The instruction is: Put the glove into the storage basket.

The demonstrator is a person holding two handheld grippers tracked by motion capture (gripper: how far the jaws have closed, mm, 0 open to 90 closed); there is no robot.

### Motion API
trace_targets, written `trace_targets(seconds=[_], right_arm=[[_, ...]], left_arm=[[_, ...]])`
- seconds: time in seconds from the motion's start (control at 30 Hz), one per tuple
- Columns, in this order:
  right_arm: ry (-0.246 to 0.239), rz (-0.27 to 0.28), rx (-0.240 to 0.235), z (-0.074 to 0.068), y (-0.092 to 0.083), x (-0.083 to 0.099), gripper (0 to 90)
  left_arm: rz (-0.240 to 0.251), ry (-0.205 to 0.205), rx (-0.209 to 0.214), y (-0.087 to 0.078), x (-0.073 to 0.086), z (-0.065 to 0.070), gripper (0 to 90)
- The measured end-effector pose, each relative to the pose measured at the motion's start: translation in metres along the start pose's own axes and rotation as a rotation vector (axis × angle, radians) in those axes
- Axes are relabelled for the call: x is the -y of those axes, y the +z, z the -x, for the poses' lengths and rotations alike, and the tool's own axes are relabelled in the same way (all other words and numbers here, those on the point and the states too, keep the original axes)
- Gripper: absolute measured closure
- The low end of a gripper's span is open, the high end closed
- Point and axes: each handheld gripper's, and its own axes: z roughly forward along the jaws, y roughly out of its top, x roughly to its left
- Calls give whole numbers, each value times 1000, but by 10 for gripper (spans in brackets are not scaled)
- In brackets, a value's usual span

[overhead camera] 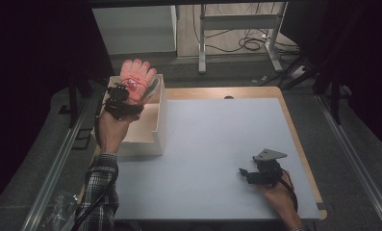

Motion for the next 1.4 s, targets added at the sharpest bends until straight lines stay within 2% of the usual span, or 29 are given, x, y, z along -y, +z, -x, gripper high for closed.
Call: trace_targets(seconds=[0.4, 0.57, 0.77, 0.87, 0.97, 1.17, 1.4], right_arm=[[1, 0, 1, 0, 0, 0, 252], [1, -1, 1, 0, 0, 0, 252], [1, 0, 1, 0, 0, 0, 251], [1, 0, 1, 0, 0, 0, 251], [1, 0, 1, 0, 0, 0, 251], [0, 0, 1, 0, 0, 0, 251], [0, 0, 1, 0, 0, 0, 251]], left_arm=[[-65, -12, -12, 38, 19, -1, 379], [-102, -21, -23, 54, 22, 0, 369], [-163, -6, -44, 72, 20, 5, 352], [-199, 10, -64, 77, 17, 9, 344], [-227, 13, -65, 81, 14, 13, 333], [-304, 3, -66, 91, 8, 20, 320], [-361, -12, -49, 96, 10, 21, 299]])
